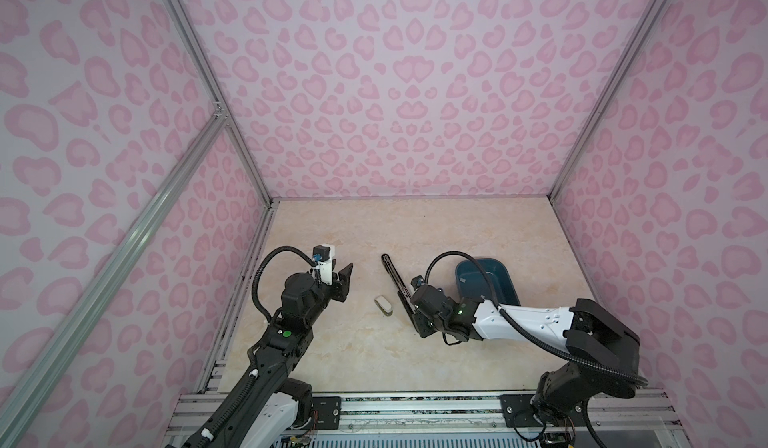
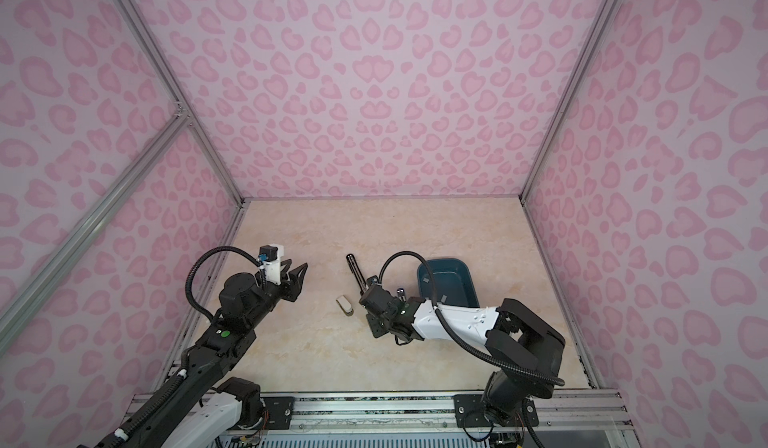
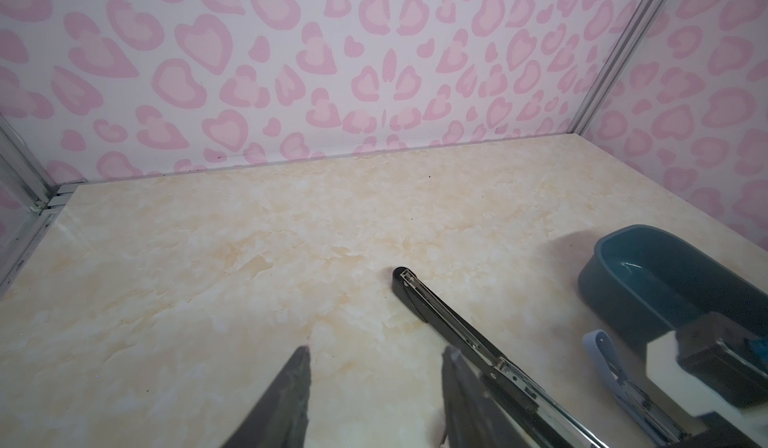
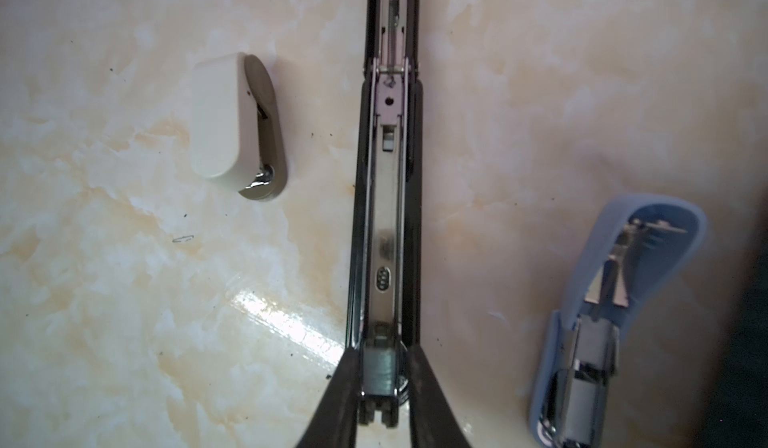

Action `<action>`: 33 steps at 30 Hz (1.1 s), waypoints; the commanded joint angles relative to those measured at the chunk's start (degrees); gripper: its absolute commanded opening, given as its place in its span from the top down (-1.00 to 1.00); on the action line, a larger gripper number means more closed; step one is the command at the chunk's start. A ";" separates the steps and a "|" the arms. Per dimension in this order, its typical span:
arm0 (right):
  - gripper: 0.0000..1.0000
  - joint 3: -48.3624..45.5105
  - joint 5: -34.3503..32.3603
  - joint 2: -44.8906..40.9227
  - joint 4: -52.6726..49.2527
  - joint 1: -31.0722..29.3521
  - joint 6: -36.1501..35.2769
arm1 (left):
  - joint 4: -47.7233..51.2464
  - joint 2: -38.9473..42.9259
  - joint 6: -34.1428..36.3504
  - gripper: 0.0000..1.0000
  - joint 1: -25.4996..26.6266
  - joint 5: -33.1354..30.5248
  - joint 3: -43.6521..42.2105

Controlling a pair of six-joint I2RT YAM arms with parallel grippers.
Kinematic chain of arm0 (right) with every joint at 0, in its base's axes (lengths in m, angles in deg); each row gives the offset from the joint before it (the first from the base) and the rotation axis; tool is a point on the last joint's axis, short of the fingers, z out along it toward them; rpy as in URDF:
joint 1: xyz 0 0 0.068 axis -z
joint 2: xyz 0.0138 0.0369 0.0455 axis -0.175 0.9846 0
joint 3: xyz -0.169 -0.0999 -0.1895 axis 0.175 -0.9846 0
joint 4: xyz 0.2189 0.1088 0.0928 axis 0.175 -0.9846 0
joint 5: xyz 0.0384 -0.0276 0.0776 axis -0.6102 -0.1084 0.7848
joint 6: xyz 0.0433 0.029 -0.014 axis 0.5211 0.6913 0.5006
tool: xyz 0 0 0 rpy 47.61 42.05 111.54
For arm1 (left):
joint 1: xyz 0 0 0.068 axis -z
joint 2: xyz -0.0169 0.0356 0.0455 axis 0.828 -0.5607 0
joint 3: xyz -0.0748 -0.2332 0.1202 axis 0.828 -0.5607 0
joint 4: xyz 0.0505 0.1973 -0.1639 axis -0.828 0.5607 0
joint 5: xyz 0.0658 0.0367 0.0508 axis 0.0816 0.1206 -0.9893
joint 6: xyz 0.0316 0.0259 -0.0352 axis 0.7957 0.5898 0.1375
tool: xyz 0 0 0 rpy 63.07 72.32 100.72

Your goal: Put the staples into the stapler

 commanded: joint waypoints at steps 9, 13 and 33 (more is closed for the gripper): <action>0.25 -1.60 -0.54 -2.35 1.82 -0.40 0.46 | -2.33 -1.42 -5.52 -0.14 0.00 -0.84 -0.16; 0.16 -2.82 -0.84 -2.06 5.04 -0.75 -0.21 | -0.87 -5.08 -13.80 -0.31 -0.07 -0.80 1.86; 0.48 -2.11 -4.46 4.92 10.34 -2.14 -1.20 | -4.57 -29.76 -33.99 -0.77 0.51 11.73 9.45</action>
